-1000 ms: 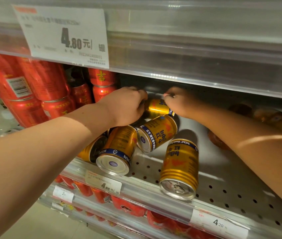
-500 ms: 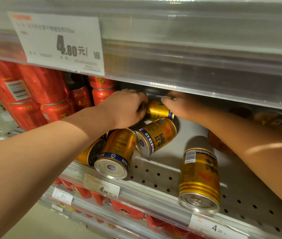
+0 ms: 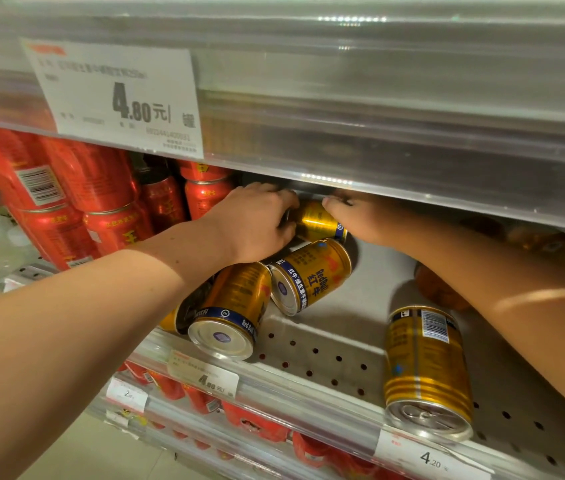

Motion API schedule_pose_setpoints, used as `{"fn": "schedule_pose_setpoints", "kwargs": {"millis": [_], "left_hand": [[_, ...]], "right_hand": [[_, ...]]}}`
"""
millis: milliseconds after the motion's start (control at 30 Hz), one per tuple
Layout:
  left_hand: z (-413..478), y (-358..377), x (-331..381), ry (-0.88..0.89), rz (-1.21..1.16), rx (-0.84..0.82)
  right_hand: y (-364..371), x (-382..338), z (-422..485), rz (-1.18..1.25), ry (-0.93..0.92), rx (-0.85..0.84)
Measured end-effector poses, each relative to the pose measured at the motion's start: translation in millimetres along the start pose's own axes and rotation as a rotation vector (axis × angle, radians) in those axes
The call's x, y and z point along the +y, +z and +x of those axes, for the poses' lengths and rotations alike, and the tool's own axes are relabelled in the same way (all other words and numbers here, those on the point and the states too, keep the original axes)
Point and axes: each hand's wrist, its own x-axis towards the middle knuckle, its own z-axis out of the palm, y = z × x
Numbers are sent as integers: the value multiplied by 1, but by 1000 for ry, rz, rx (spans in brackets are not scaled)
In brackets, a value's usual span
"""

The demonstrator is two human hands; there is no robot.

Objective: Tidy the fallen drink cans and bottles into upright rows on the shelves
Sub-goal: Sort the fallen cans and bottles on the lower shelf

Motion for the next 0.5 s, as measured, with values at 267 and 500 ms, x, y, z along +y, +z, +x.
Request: {"fn": "schedule_pose_setpoints", "kwargs": {"millis": [267,500], "left_hand": [[2,2,-1,-43,-40,-7],[1,1,-4,-69,-61,23]], "right_hand": [[7,7,5,-48,-117,32],[9,3,14,81,19,6]]}}
